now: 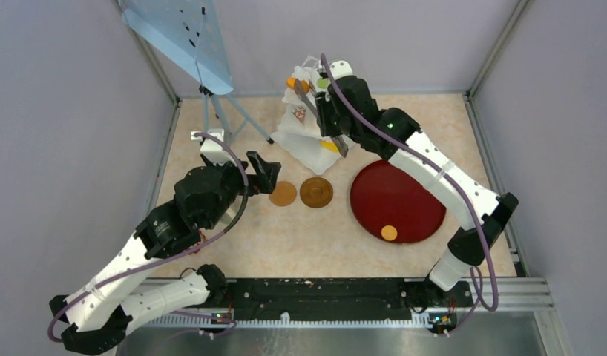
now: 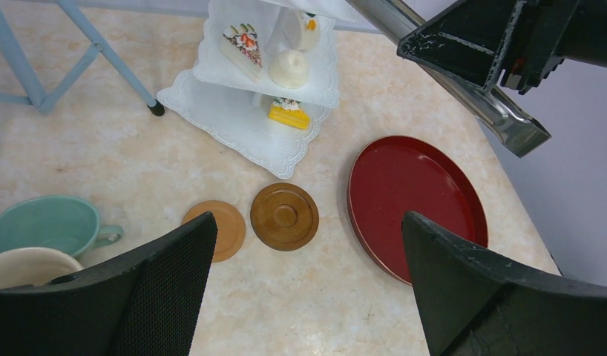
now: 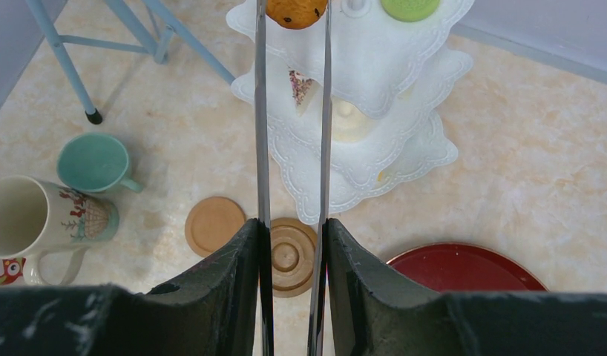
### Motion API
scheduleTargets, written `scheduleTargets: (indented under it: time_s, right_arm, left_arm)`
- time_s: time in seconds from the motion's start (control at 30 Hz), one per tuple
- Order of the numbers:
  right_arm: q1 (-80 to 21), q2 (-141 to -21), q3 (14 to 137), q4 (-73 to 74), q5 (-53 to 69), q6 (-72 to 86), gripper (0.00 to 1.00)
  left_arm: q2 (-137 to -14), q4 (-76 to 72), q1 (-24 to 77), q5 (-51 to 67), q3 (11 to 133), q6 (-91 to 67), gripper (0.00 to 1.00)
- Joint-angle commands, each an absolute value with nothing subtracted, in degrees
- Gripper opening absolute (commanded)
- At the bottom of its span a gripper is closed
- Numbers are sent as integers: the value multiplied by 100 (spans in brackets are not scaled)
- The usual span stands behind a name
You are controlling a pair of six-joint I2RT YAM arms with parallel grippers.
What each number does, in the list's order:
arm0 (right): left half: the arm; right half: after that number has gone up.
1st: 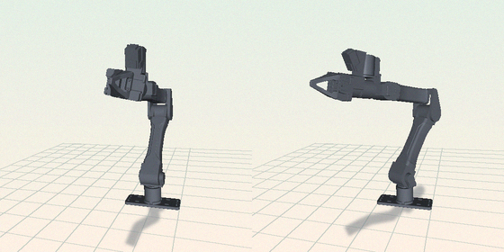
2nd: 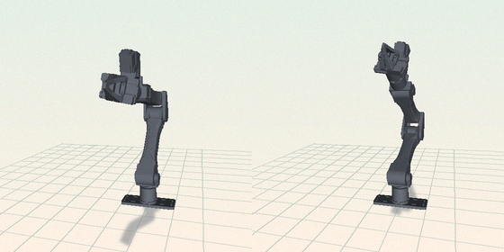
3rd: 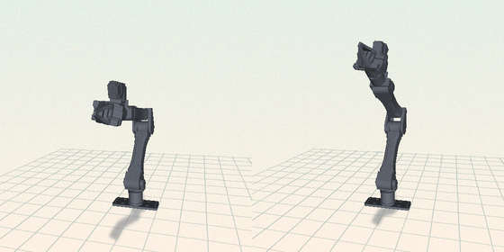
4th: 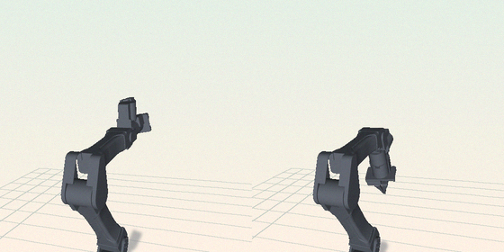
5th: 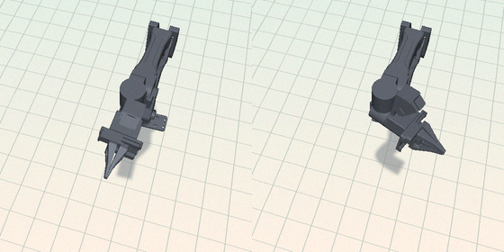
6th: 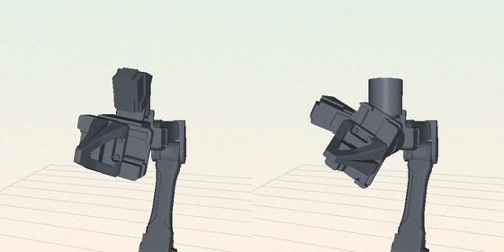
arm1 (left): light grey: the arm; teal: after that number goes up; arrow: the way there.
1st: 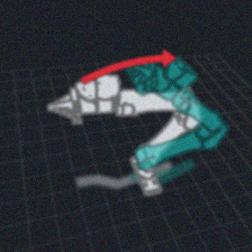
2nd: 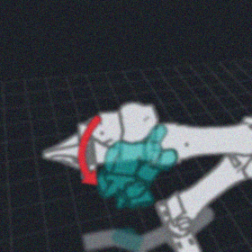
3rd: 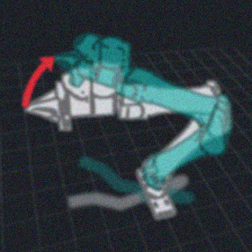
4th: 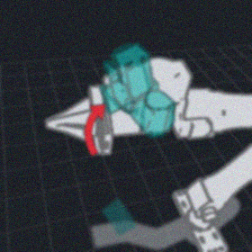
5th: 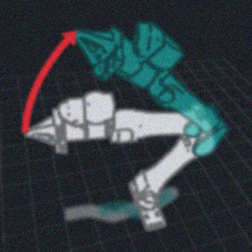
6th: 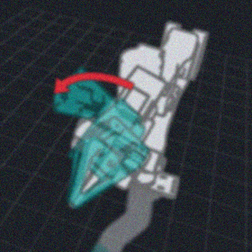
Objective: Serve the afternoon tea
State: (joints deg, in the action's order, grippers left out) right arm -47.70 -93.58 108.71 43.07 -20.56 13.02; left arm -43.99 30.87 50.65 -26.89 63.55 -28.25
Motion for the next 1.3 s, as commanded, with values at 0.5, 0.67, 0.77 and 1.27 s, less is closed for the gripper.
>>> scheduleTargets:
  time_s: [0.5,0.67,0.77,1.27]
  right_arm:
    - [-4760,-9888,11769,4886,-2313,1384,39]
    - [-4757,-9910,11790,4847,-2307,1313,47]
    - [-4762,-9910,11889,4825,-2277,1267,50]
    - [-4773,-8634,11416,5271,-2286,1379,49]
  left_arm:
    - [-4311,2951,5045,-2774,6516,-2645,99]
    - [-4314,2931,5045,-2734,6513,-2654,99]
    - [-4307,2925,5045,-2738,6517,-2663,99]
    - [-4348,2798,5047,-2616,6412,-2689,99]
